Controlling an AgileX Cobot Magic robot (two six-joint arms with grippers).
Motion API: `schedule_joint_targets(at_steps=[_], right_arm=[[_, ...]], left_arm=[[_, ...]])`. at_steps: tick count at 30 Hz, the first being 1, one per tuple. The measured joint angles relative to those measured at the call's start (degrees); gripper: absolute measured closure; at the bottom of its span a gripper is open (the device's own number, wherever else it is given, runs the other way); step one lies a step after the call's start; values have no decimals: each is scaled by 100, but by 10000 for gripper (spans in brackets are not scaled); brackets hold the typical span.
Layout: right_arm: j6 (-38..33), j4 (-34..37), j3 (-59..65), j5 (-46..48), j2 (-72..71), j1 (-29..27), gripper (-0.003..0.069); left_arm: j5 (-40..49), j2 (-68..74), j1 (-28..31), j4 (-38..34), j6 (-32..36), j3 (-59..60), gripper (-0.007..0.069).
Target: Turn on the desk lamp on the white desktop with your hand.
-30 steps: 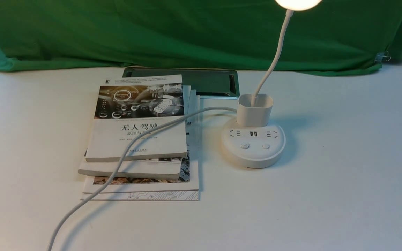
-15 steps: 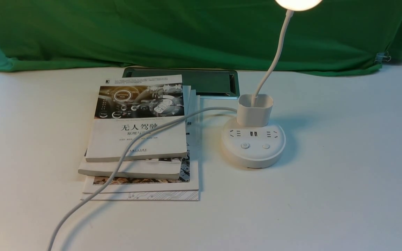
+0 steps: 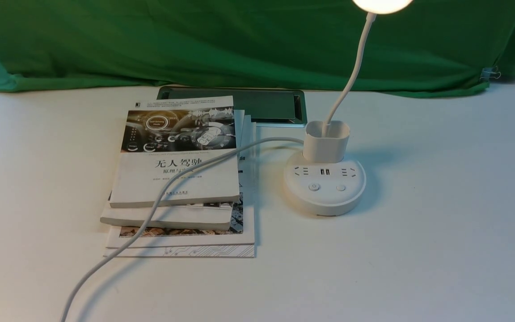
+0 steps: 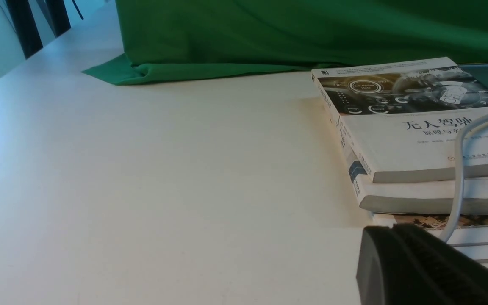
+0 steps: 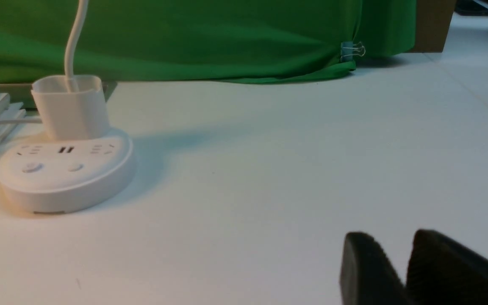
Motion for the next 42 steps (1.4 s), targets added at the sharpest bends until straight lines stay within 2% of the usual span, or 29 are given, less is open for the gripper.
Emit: schedule_joint_targets(at_steps=[42], right_arm=[[0,0,0,0,0,0,421]], left_arm=[[0,0,0,0,0,0,603]])
